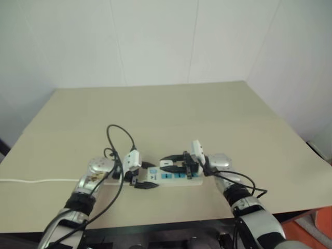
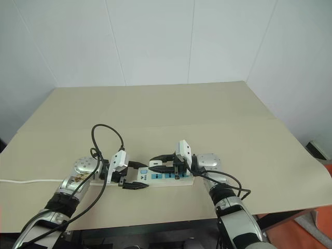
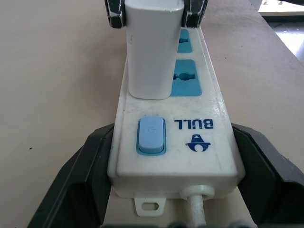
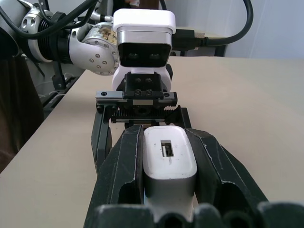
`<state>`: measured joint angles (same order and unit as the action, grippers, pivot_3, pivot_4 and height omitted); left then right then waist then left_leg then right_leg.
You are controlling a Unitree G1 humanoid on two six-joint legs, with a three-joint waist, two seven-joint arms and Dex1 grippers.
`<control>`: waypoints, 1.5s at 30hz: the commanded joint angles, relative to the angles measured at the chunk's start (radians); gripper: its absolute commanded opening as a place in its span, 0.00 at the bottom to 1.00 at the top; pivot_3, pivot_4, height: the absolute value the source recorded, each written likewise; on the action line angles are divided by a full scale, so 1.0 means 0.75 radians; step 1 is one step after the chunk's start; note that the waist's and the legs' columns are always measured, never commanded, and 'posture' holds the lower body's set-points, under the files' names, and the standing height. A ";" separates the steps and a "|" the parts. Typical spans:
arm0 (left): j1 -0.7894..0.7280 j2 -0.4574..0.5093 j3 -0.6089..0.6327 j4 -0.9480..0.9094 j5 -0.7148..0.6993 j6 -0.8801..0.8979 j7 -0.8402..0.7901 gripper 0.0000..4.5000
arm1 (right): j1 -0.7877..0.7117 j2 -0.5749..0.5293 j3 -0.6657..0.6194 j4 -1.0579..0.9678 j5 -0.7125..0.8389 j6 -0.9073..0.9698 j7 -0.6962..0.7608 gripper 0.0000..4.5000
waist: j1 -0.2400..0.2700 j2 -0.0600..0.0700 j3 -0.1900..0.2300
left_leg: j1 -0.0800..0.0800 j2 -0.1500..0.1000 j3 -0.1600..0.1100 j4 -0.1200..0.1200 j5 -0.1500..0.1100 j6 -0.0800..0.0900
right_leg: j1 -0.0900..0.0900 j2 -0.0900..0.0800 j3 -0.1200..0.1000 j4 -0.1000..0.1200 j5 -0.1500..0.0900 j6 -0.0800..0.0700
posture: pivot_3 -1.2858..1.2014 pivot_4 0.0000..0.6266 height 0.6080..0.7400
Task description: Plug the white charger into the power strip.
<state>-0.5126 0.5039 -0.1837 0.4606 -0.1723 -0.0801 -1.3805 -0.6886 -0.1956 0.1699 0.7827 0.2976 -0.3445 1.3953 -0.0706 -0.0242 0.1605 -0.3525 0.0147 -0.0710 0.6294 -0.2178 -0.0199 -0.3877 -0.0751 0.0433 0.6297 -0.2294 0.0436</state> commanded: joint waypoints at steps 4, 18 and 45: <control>-0.007 -0.004 -0.032 0.018 0.016 -0.006 -0.024 0.73 | 0.099 -0.057 0.055 0.029 -0.123 0.093 -0.048 0.26 | 0.003 0.000 0.000 | 0.000 0.000 0.000 0.000 0.000 0.000 | 0.000 0.000 0.000 0.000 0.000 0.000 | 0.52 0.24 1.00; -0.020 -0.033 -0.037 0.051 0.020 -0.019 -0.019 0.73 | 0.110 -0.072 0.062 -0.077 -0.126 0.205 -0.063 0.91 | 0.015 -0.001 -0.001 | -0.001 0.000 0.000 0.000 0.000 0.000 | 0.000 -0.001 -0.001 -0.001 -0.001 -0.001 | 0.52 0.24 1.00; 0.011 0.115 0.107 -0.233 -0.176 0.104 -0.139 1.00 | 0.302 -0.528 -0.262 -0.778 0.146 0.550 -0.084 1.00 | 0.037 0.001 0.017 | -0.033 -0.002 0.000 0.005 0.000 0.000 | -0.028 -0.002 -0.002 -0.001 0.000 -0.002 | 0.52 0.24 1.00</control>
<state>-0.5124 0.5641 -0.1408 0.3538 -0.2552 -0.0333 -1.4628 -0.4703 -0.5685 0.0162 0.2571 0.3727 0.0489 1.3395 -0.0432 -0.0231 0.1731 -0.3782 0.0137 -0.0712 0.6328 -0.2178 -0.0201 -0.4094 -0.0763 0.0416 0.6285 -0.2291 0.0423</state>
